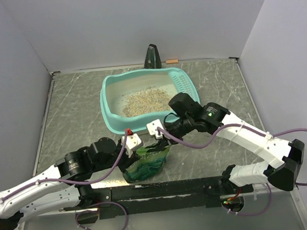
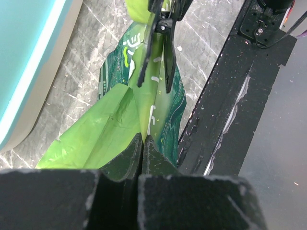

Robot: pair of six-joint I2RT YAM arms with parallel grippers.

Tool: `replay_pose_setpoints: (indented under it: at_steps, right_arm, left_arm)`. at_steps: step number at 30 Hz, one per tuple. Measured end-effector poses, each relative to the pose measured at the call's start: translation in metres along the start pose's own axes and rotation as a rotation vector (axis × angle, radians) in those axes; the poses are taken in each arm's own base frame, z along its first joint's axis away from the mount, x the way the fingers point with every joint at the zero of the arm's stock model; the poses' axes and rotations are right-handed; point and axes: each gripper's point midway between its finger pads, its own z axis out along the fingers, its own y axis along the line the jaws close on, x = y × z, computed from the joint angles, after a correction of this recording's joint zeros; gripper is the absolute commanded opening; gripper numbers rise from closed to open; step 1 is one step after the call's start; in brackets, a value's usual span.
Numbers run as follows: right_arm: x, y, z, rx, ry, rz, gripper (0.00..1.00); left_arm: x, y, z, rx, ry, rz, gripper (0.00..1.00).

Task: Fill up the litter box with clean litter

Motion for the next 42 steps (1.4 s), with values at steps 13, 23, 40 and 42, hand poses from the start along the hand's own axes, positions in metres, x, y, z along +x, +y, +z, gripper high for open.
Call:
replay_pose_setpoints:
  at_steps: [13,23,40,42]
  right_arm:
    - [0.022,0.000,0.009,-0.002,0.147,-0.024,0.00]
    - [0.025,0.000,0.003,0.005,0.245,-0.035,0.00]
    - [0.035,0.006,0.020,-0.019,0.240,-0.008,0.13]
    - [0.036,0.007,0.023,-0.022,0.229,0.001,0.16]
  left_arm:
    - [0.000,0.000,0.000,0.000,0.000,0.000,0.01]
    - [0.000,0.000,0.000,-0.001,-0.001,0.000,0.01]
    - [0.006,0.001,-0.004,-0.003,0.013,-0.002,0.01]
    - [0.007,0.001,-0.004,-0.003,0.018,-0.003,0.01]
